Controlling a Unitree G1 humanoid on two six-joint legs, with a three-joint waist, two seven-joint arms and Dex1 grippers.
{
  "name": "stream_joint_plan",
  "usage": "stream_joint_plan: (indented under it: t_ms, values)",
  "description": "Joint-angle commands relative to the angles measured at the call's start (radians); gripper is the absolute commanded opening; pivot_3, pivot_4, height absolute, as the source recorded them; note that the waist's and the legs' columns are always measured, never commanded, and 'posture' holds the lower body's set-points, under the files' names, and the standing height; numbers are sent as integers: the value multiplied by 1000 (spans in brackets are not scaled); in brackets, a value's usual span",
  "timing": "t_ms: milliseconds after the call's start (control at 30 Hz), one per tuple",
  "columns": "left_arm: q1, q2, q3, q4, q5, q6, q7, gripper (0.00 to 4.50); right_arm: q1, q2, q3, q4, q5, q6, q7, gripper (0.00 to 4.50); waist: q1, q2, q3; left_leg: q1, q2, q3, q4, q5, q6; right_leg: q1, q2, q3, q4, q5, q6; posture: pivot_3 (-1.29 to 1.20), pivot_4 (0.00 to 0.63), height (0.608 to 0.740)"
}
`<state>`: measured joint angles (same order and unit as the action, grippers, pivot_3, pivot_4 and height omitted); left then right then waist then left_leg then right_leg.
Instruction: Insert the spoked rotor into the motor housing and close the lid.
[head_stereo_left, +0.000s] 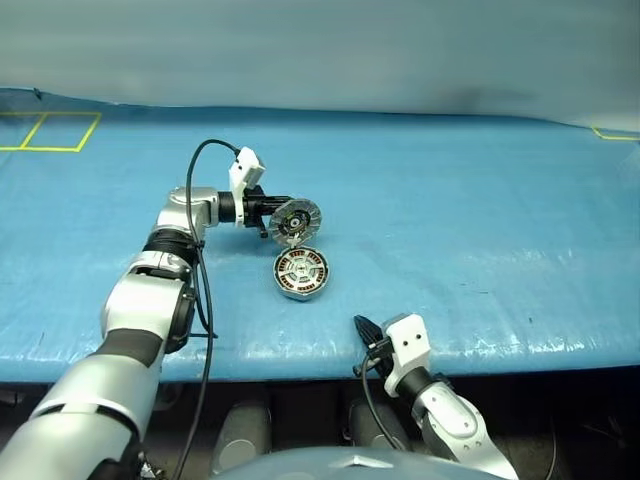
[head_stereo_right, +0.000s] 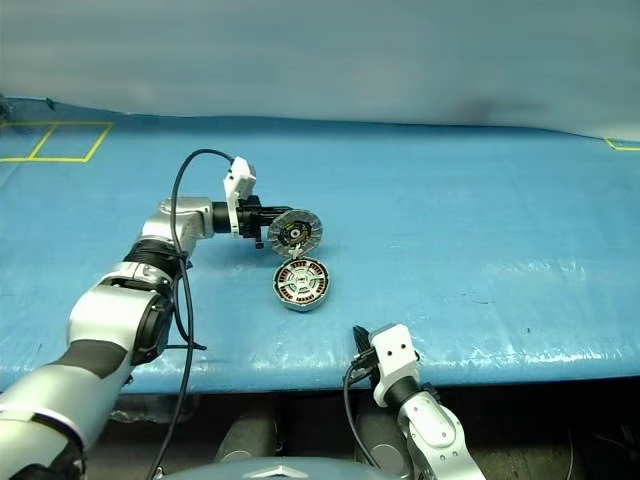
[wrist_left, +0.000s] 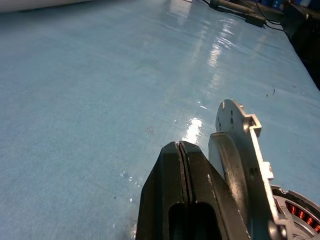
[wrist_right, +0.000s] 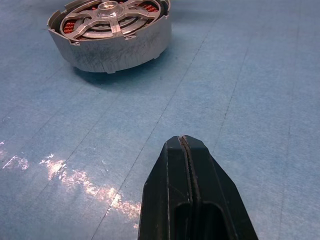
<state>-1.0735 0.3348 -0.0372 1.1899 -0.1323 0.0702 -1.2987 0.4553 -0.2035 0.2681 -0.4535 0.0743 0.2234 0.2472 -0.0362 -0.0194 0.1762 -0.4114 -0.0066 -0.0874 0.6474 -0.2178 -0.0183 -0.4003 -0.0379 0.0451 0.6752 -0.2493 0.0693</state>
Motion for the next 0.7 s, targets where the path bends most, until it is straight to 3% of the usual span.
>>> stream_joint_plan:
  t_ms: [33, 700]
  values:
    - [-40, -5, -7, 7, 23, -13, -60, 20, 3, 8, -8, -38, -4, -7, -15, 0, -1, 0, 0, 0, 0, 0, 0, 0, 0, 0, 0, 0, 0, 0, 0, 0, 150, 740]
    - [-59, -34, -176, -2, 186, -54, -314, 20, -8, 39, -21, -6, -17, -3, -55, 0, 0, 0, 0, 0, 0, 0, 0, 0, 0, 0, 0, 0, 0, 0, 0, 0, 150, 740]
